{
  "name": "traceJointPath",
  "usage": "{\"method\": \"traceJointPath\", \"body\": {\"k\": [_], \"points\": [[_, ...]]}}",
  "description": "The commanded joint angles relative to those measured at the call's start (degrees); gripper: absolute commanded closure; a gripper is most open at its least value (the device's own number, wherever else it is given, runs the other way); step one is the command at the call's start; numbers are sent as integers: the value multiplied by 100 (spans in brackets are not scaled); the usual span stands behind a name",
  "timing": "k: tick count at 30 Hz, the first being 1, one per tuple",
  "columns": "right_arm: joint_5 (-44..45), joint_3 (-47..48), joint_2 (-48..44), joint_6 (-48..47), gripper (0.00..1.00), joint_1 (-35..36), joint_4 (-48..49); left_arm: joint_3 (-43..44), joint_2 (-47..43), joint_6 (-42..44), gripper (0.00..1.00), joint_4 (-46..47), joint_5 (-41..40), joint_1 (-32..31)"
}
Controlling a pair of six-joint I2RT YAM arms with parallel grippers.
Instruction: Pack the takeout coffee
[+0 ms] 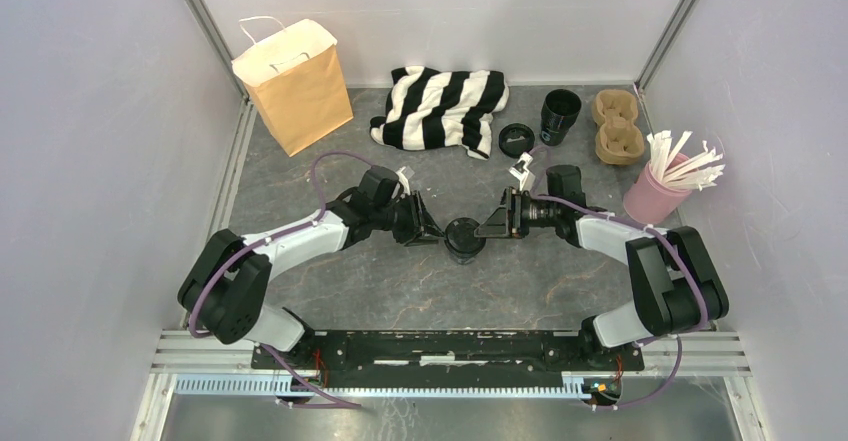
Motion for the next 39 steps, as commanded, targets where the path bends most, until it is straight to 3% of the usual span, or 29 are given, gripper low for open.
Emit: {"method": "traceJointPath", "body": {"k": [1, 7, 16, 32, 39], "points": [[-273, -192, 87, 69, 48, 5, 560, 28, 61, 452, 64, -378, -241, -13], [-436, -572, 171, 475, 48, -36, 1331, -69, 217, 483, 65, -375, -330, -200], [-446, -885, 303, 323, 49, -263, 1432, -469, 211, 474, 67, -496, -813, -279], [-142, -1366, 314, 125, 49, -374, 1363, -1083, 391, 709, 71, -968, -1777, -508], [-130, -887, 202, -205, 48, -410, 612, -694, 234, 916, 67, -910, -1374, -508]]}}
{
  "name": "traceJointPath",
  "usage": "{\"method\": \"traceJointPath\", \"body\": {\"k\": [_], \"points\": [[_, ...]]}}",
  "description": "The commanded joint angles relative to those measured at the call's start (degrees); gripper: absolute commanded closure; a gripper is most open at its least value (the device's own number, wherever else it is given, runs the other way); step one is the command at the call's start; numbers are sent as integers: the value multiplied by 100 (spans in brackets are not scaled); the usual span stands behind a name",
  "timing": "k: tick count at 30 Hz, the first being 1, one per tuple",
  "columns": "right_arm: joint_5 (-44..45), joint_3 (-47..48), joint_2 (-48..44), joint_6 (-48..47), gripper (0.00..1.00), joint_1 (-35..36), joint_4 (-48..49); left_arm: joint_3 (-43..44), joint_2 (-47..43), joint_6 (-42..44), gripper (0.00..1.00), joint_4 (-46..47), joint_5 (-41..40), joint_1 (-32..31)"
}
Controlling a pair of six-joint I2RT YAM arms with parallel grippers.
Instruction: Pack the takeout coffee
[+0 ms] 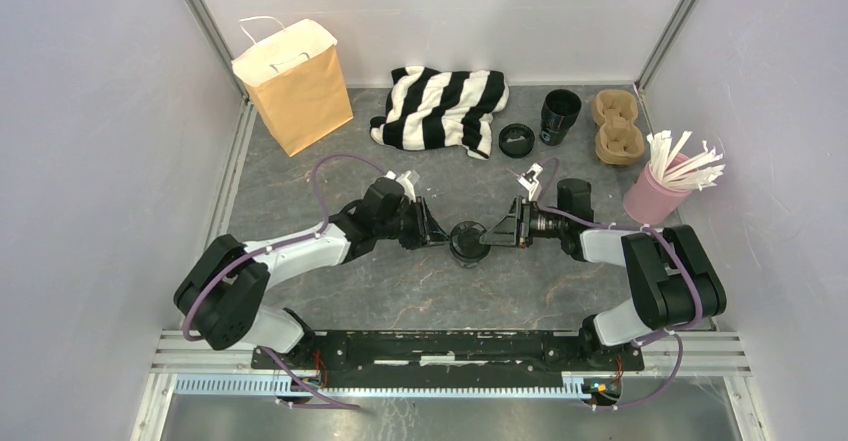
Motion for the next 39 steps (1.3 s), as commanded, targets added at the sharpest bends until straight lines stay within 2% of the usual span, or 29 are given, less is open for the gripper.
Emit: {"method": "traceJointPath", "body": {"k": [1, 6, 10, 17, 20, 22, 27, 30, 39], "points": [[483, 222, -28, -934, 47, -19, -1422, 2, 269, 784, 65, -1819, -541, -29], [456, 634, -294, -1020, 40, 32, -1831, 1004, 169, 852, 52, -2087, -252, -29], [374, 729, -334, -981, 35, 60, -1848, 1576, 223, 990, 47, -2335, -247, -21], [404, 1128, -478, -1149, 22, 61, -2287, 1915, 52, 1176, 35, -2658, -269, -12], [452, 1265, -517, -1262, 17, 67, -2543, 1951, 29, 1247, 25, -2251, 41, -4], [465, 1256, -542, -1256, 16, 65, -2568, 2121, 273, 1254, 23, -2038, 350, -3], [504, 1167, -533, -1267, 19, 64, -2537, 2451, 750, 1266, 28, -2066, 459, -12], [431, 1157, -521, -1194, 26, 63, -2411, 2513, 935, 1274, 36, -2146, 521, -18], [285, 702, -473, -932, 44, 46, -1747, 2105, 814, 1332, 48, -2266, 413, -21]]}}
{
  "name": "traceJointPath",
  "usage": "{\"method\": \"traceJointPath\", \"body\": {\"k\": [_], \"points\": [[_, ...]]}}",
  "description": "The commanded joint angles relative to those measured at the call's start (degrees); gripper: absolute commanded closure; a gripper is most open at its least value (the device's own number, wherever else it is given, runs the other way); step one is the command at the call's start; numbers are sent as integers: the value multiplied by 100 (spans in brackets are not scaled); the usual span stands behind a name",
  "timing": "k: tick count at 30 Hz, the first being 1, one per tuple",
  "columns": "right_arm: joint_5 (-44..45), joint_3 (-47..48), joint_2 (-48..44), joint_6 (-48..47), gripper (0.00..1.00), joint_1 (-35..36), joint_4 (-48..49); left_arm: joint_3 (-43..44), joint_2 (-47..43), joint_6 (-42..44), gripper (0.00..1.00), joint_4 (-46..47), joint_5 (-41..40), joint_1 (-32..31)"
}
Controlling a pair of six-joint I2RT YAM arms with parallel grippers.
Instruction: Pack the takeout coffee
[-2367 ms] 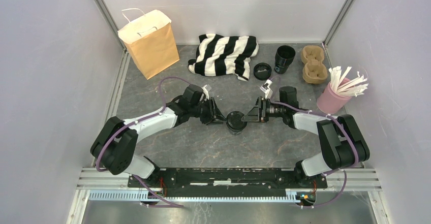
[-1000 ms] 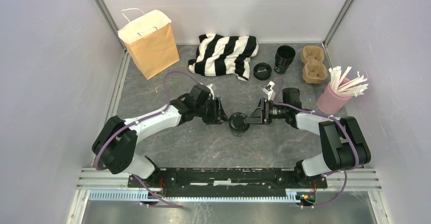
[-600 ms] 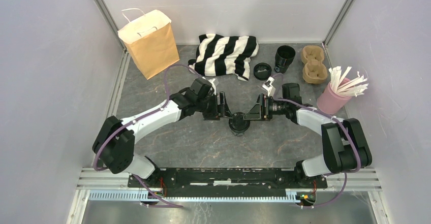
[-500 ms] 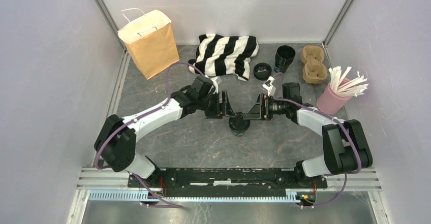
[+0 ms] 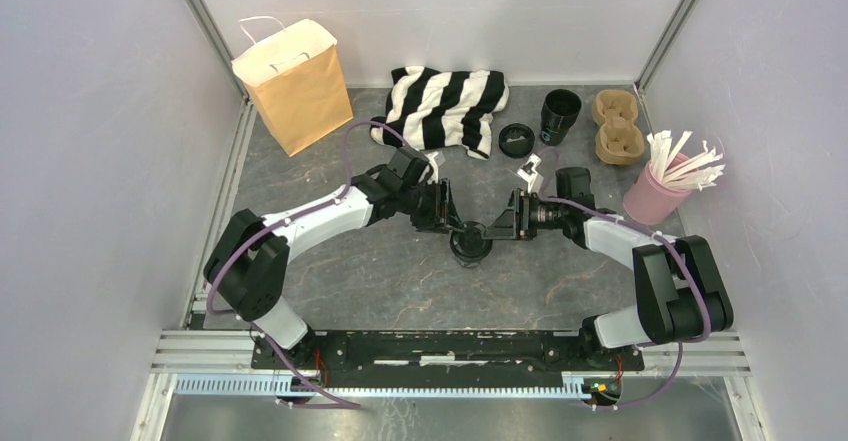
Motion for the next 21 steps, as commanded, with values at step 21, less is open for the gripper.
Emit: {"method": "traceJointPath", "body": {"k": [21], "points": [[300, -710, 229, -88, 46, 23, 812, -1723, -990, -216, 46, 1242, -42, -29]]}}
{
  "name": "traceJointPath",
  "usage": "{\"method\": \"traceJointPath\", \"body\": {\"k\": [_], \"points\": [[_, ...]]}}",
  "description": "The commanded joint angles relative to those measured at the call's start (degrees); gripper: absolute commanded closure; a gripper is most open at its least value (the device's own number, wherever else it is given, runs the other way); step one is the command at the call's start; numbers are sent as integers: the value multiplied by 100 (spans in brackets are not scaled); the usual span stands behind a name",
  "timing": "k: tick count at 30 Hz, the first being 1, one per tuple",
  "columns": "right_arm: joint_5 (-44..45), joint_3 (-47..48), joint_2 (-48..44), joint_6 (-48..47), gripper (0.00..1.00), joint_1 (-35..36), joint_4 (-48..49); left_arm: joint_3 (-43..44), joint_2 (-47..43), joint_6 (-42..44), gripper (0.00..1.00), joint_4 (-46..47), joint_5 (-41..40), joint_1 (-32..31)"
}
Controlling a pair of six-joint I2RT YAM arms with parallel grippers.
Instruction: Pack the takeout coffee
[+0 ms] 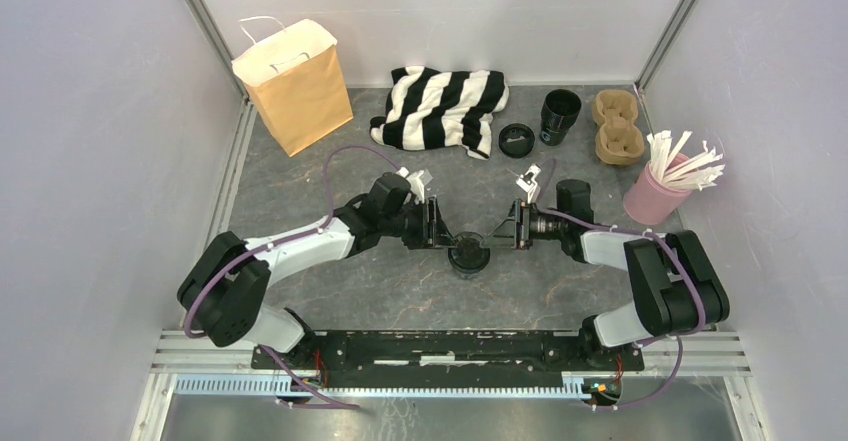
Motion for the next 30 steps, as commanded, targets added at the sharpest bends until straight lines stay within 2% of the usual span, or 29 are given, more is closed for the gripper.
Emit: {"method": "traceJointPath", "body": {"k": [1, 3, 11, 17, 19, 24, 28, 30], "points": [[836, 479, -37, -957, 43, 11, -1494, 172, -23, 30, 42, -530, -50, 32], [860, 818, -89, -1123, 35, 46, -1909, 302, -28, 1, 37, -548, 24, 39], [896, 1525, -369, -1346, 17, 63, -2909, 551, -65, -28, 26, -535, 267, 41], [1097, 1594, -702, -1770, 15, 64, -3796, 469, -104, -202, 26, -334, 411, 36], [1069, 1494, -891, -1821, 15, 30, -3909, 451, -139, -253, 29, -291, 444, 40], [589, 793, -1247, -1239, 17, -102, -3040, 269, -278, -479, 33, -206, 400, 41], [491, 783, -1082, -1257, 18, -101, -2817, -5, -573, -638, 30, -258, 283, 41], [442, 851, -906, -1221, 22, -102, -2712, -151, -774, -773, 30, -235, 227, 41]]}}
